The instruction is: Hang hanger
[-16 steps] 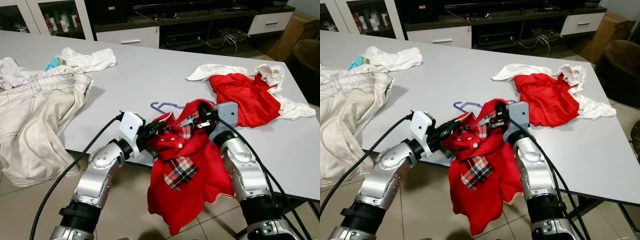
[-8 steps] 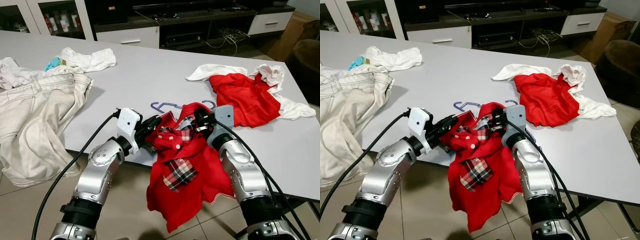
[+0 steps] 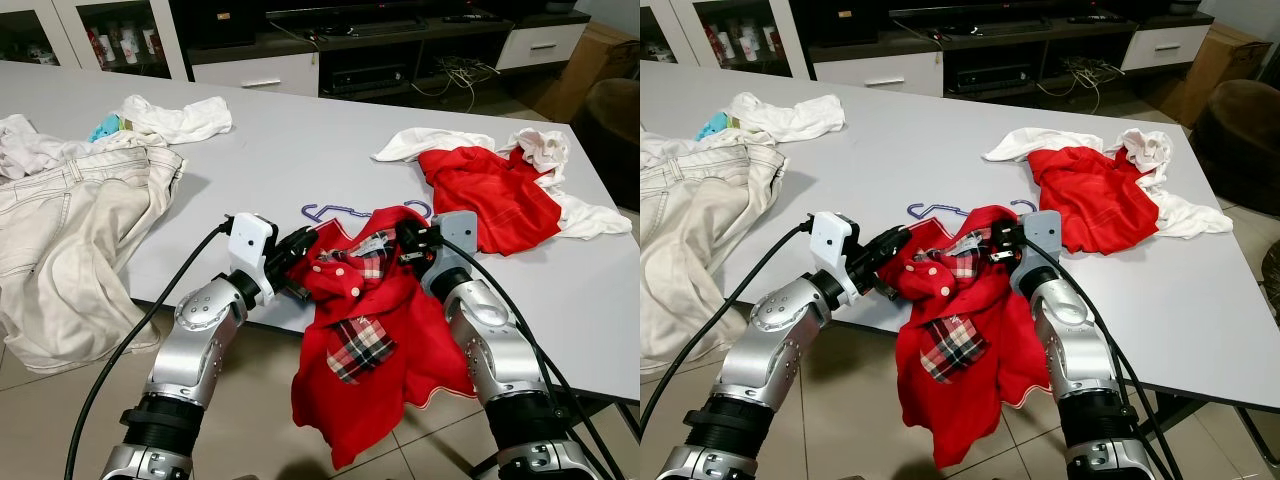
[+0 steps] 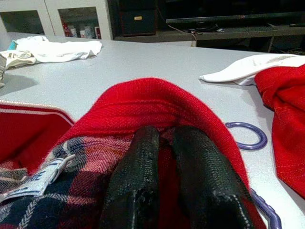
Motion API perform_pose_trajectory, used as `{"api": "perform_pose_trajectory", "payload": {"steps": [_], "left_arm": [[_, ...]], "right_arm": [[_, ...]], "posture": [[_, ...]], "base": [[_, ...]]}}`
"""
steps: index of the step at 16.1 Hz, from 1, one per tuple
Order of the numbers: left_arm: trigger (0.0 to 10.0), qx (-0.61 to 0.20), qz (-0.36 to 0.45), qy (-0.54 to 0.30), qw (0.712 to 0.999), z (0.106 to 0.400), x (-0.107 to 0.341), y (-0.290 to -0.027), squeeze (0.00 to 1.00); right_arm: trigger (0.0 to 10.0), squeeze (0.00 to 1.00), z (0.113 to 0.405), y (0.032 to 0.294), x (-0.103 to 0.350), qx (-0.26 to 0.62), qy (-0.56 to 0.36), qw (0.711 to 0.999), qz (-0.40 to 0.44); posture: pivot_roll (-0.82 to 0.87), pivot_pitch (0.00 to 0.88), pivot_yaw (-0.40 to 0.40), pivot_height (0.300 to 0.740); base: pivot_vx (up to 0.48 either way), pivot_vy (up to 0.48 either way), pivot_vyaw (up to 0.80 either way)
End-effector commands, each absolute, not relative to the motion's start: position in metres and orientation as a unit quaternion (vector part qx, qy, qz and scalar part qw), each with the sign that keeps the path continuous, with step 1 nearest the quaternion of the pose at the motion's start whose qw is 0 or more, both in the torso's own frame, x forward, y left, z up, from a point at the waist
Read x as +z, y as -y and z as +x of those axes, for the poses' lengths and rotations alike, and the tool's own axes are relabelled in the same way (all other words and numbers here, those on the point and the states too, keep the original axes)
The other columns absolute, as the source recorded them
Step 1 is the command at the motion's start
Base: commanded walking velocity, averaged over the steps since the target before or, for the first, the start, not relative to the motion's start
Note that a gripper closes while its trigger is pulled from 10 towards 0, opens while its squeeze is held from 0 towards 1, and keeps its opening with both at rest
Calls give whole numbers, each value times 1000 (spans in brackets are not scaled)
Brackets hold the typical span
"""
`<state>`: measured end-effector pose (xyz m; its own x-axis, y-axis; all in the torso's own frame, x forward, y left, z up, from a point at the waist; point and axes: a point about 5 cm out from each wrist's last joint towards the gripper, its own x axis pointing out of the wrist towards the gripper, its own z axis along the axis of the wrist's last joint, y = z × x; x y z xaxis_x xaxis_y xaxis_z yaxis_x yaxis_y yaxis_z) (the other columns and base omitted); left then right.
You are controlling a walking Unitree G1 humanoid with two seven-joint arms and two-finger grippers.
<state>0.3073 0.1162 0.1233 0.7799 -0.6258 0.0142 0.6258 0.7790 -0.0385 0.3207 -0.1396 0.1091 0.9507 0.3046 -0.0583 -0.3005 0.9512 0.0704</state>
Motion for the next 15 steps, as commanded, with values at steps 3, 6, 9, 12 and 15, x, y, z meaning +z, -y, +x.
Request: {"api": "perform_pose_trajectory", "payload": {"steps": [3,6,9,12,15], "left_arm": [[0,-333,-22,9,943,311,130,-118,0],[0,-335,-26,30,941,311,136,-118,0],[0,-332,-20,36,942,311,138,-119,0],[4824,-309,-5,29,950,315,136,-122,0],[10000,-293,-1,26,956,318,134,-125,0]], "right_arm": [[10000,0,320,142,116,148,-20,988,35],[10000,0,321,141,120,146,-6,989,39],[0,0,321,135,127,161,13,986,52],[0,0,320,134,128,165,17,985,54],[0,0,321,138,132,153,29,986,56]], "posture": [[-58,0,-2,740],[-58,0,1,740],[-58,0,4,740],[-58,0,5,740],[-59,0,5,740]], "base": [[0,0,0],[0,0,0],[0,0,0],[0,0,0],[0,0,0]]}}
